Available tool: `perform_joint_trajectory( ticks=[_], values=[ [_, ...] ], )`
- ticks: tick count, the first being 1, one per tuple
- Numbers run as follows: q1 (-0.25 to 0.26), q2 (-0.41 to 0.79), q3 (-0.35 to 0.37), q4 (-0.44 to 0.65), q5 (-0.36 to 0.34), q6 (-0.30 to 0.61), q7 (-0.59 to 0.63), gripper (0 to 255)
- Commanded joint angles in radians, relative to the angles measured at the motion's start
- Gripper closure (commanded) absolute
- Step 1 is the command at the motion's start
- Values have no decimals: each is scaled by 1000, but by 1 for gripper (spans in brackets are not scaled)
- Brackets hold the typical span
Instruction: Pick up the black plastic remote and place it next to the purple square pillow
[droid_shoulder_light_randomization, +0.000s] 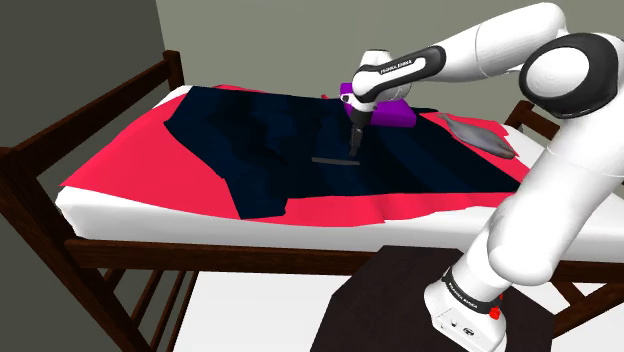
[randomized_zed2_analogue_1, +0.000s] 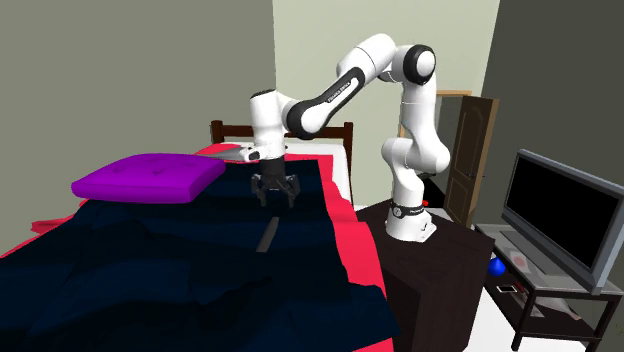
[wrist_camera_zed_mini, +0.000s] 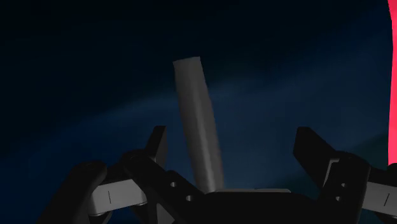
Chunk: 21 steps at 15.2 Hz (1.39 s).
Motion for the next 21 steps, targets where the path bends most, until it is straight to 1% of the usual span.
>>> perform_joint_trajectory(
  ticks=[1, 2, 3, 10, 18, 19, 21],
  values=[
    [-2, 88, 8, 63, 35, 17, -80, 0],
    [-6, 128, 15, 92, 49, 23, -116, 0],
    [-8, 141, 18, 102, 53, 25, -127, 0],
    [-11, 189, 27, 55, 77, 116, -142, 0],
    [-11, 189, 27, 55, 77, 116, -142, 0],
    [-11, 189, 27, 55, 77, 116, -142, 255],
    [-11, 189, 27, 55, 77, 116, -142, 255]
  ],
)
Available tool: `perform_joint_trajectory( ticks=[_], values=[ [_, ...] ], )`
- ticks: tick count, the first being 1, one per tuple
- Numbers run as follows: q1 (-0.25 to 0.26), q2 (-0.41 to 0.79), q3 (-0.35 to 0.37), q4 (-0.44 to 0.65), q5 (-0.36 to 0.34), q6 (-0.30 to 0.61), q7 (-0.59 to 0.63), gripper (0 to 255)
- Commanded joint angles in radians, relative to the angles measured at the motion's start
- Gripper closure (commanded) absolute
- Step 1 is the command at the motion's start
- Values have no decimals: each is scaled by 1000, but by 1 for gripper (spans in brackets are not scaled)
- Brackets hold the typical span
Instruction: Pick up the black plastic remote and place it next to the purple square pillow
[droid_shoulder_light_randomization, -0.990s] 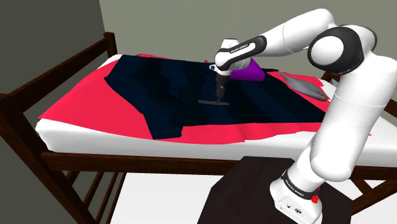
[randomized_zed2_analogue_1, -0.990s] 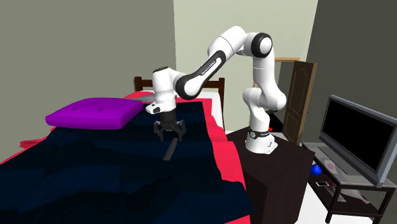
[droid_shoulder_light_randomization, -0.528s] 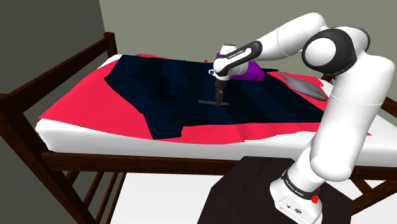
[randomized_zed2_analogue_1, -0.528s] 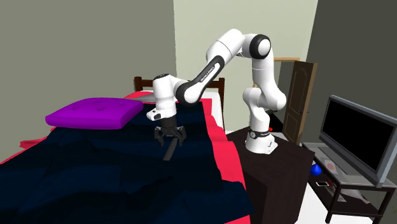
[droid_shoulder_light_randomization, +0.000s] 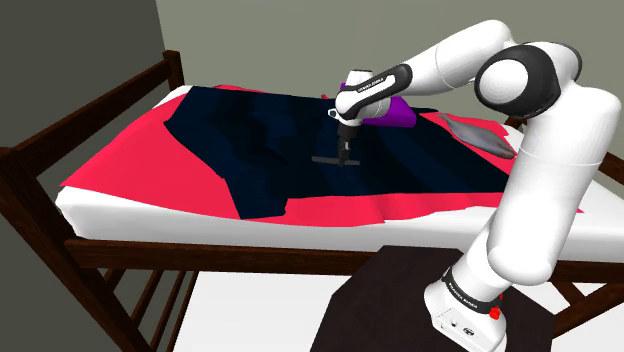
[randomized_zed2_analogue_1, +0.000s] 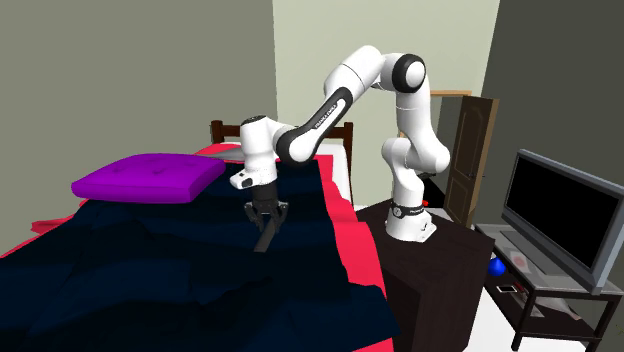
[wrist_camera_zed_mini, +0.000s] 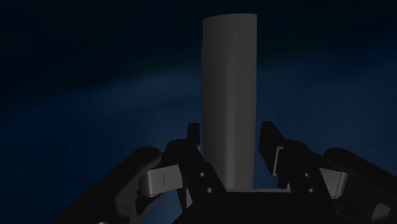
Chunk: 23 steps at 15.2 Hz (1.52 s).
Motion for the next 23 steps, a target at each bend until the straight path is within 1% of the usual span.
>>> perform_joint_trajectory(
  ticks=[1, 7, 23],
  values=[
    [1, 1, 1, -2, 0, -2, 1, 255],
    [1, 2, 1, -2, 1, -1, -1, 255],
    [10, -106, -12, 88, -49, -191, 38, 255]
  ],
)
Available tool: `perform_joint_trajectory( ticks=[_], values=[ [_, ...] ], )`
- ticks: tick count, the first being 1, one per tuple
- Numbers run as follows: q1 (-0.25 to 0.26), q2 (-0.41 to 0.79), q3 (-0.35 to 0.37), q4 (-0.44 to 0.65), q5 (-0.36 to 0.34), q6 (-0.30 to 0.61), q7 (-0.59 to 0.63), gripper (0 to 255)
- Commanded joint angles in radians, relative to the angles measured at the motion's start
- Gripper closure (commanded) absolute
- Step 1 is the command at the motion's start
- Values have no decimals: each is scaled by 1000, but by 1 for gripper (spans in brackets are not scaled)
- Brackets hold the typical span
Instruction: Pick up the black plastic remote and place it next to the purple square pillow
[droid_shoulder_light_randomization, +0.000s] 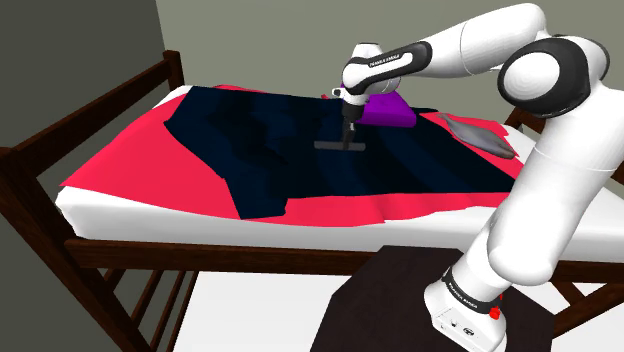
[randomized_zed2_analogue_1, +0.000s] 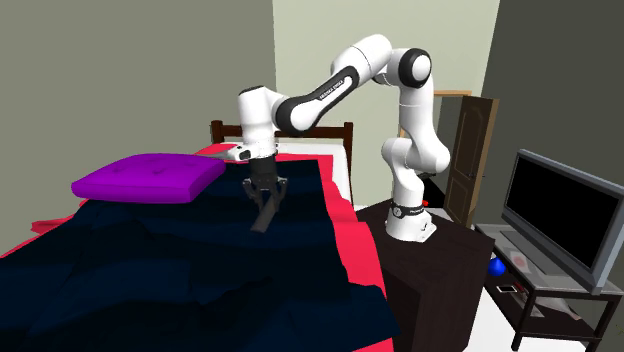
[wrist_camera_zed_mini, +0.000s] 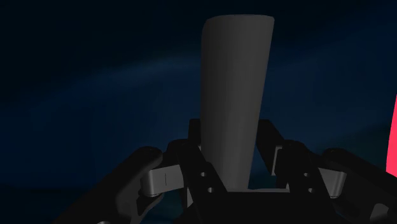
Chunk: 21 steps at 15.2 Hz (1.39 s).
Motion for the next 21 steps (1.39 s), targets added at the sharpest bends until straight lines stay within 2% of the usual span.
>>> perform_joint_trajectory(
  ticks=[1, 21],
  values=[
    [0, -10, -1, 13, -4, -23, 3, 255],
    [2, -70, -5, 212, -30, -278, 27, 255]
  ],
)
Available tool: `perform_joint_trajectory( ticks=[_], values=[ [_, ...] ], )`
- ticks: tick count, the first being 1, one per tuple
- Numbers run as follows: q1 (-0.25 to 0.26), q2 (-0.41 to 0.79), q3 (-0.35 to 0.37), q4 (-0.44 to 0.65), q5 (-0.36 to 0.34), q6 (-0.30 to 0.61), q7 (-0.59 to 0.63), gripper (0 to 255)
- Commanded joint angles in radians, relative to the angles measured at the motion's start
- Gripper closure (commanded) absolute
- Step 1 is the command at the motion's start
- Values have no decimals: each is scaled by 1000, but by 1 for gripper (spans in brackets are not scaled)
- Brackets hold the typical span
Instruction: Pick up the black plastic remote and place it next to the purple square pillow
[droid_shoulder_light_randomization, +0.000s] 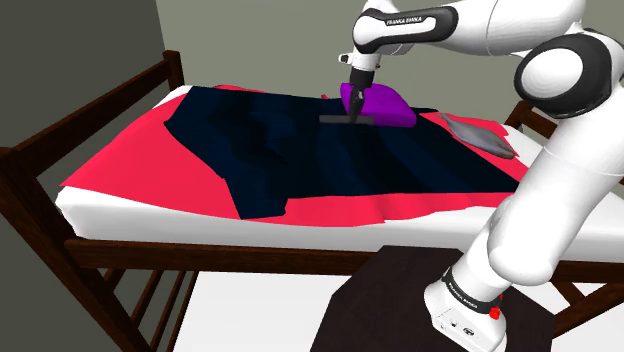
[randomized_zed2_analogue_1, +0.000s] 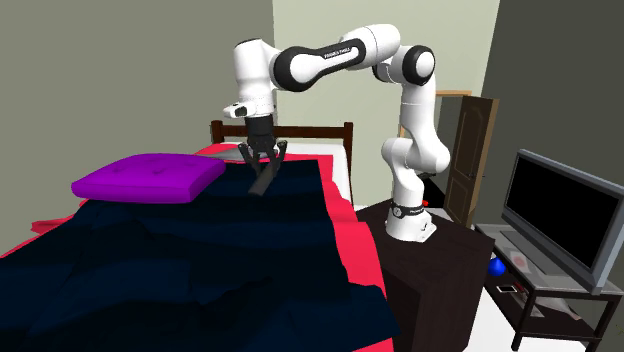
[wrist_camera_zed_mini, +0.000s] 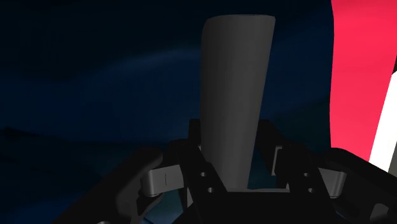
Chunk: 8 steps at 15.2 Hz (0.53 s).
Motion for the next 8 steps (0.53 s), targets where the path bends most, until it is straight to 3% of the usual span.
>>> perform_joint_trajectory(
  ticks=[1, 8],
  values=[
    [1, -4, 0, 23, -1, -26, 3, 255],
    [-13, -2, -11, 95, -2, -99, -18, 255]
  ],
)
